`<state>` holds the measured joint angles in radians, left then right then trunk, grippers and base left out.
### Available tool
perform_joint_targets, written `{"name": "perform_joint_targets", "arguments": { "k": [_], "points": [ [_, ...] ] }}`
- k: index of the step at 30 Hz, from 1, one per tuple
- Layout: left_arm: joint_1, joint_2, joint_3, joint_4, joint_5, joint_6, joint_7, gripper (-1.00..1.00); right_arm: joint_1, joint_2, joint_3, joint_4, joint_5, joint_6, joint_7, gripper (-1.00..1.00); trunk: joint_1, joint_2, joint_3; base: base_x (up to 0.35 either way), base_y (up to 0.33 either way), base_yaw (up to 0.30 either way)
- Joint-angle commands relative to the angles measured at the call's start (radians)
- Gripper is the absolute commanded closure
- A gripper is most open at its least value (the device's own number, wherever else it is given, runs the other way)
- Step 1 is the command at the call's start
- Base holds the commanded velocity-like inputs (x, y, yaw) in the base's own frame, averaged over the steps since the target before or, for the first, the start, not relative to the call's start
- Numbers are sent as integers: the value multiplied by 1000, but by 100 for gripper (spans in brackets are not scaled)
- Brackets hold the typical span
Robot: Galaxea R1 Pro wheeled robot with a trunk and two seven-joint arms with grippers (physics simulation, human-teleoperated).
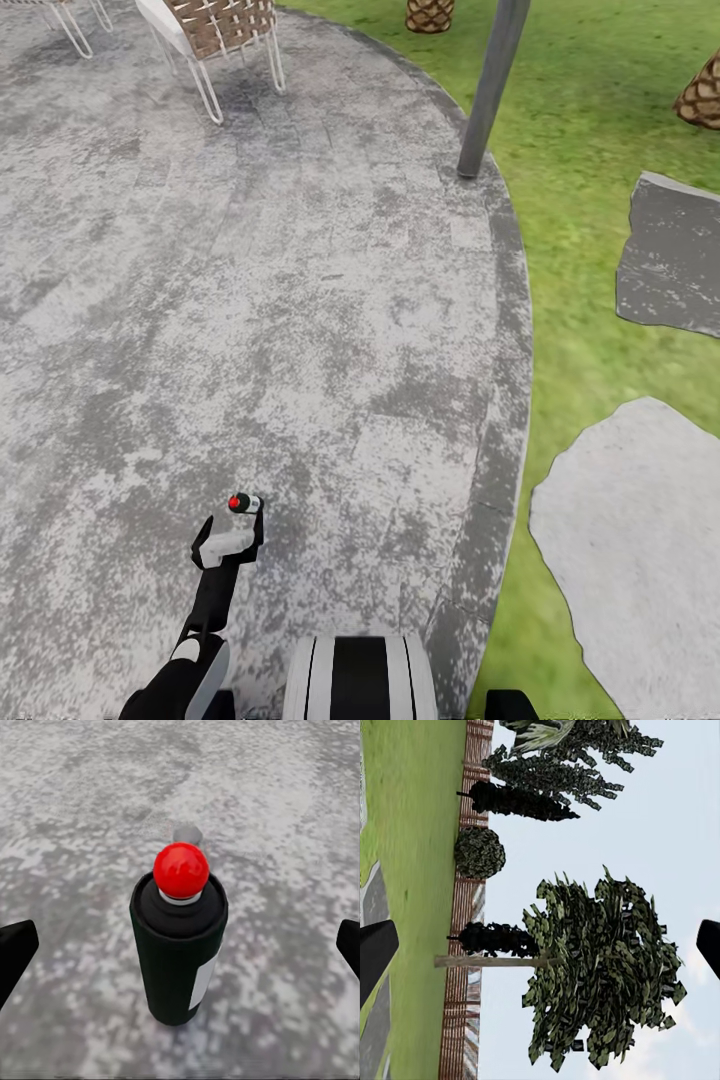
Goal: In the garden, pick up the pesticide atomizer on the floor and spray pesticide onto both trees until each tree trunk is fully covered.
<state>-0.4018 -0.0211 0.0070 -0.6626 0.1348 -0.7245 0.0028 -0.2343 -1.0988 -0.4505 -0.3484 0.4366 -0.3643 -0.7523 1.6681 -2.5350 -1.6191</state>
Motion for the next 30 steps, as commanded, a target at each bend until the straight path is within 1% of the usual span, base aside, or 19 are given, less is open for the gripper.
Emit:
{"name": "perform_joint_targets", "arguments": {
  "k": [1,2,8,17,22,25,29,30],
  "points": [
    [0,0,1,-1,2,-3,0,-100,-2,1,-7,2,8,-5,0,-100,0,0,-4,0,0,0],
    [0,0,1,-1,2,-3,0,-100,-2,1,-7,2,8,-5,0,-100,0,0,-4,0,0,0],
    [0,0,1,-4,2,-4,0,-100,-2,-1,-7,2,10,-5,-1,-100,3,-2,-28,0,0,0],
    [0,0,1,-5,2,-4,0,-100,-2,-2,-10,2,10,-5,-1,-100,3,-2,-28,0,0,0],
    [-1,0,1,-5,2,-4,1,-100,-2,-2,-10,2,10,-5,-1,-100,5,-3,-47,0,0,0],
    [-1,0,1,-5,3,-4,2,-100,-2,-2,-10,2,10,-5,-1,-100,5,-3,-47,0,0,0],
    [-1,0,1,-5,3,-4,2,-100,-2,-3,-10,2,10,-5,-1,-100,7,-4,-62,0,0,0],
    [0,0,1,-5,3,-4,2,-100,-2,-3,-10,2,10,-5,-1,-100,7,-4,-62,0,0,0]
  ]
}}
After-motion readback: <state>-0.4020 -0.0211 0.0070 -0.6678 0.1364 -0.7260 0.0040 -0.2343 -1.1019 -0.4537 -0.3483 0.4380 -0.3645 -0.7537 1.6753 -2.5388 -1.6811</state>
